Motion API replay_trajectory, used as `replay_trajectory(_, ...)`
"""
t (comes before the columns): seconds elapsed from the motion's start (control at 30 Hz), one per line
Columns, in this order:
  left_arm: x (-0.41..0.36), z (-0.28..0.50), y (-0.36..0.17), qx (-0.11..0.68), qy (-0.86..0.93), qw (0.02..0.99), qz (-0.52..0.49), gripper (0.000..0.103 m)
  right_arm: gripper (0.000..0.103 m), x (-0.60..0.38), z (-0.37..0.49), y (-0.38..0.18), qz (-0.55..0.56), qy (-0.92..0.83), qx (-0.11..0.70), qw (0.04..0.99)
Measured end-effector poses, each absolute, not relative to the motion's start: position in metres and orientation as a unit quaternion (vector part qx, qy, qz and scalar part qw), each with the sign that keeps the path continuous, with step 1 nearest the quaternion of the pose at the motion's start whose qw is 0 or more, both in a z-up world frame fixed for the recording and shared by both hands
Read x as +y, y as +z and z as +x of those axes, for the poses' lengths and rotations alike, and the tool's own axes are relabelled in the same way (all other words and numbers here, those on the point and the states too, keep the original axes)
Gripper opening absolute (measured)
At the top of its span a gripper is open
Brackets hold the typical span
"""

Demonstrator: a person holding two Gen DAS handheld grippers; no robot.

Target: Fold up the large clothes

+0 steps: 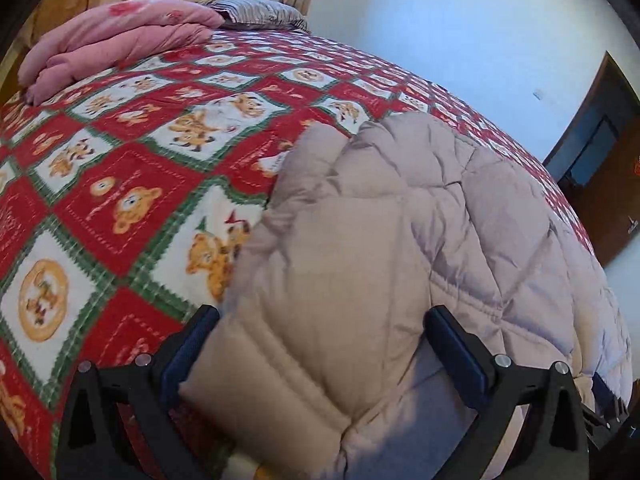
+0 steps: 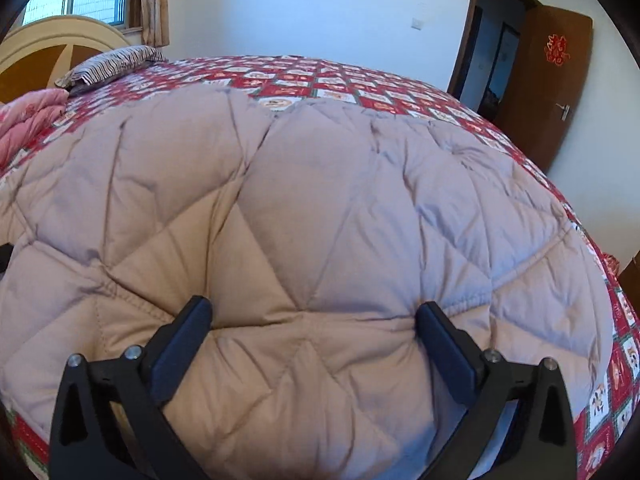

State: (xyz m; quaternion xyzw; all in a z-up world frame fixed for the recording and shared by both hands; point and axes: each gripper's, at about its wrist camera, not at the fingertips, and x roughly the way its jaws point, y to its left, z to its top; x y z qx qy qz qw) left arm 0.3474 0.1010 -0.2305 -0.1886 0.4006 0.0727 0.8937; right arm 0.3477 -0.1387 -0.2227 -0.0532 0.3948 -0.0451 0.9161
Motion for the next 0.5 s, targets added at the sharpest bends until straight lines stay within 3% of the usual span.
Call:
replay_trajectory(0.4,0.114,0.337,-0.229,0.380,0.015,0.893,-0.243,0.094,0.103,-0.137,0.306,-0.215,-0.060,-0.048,0.401,0.913)
replay_trajectory(0.47,0.111,0.337,-0.225,0.379,0.011,0.893,-0.242,0.087,0.103,-0.136,0.308,-0.228,-0.066,-0.048,0.396,0.915)
replay_trajectory(0.5,0.110,0.338,-0.224,0.380,0.005,0.893,-0.241,0.070,0.103,-0.137,0.309,-0.229,-0.064,-0.047,0.397,0.914)
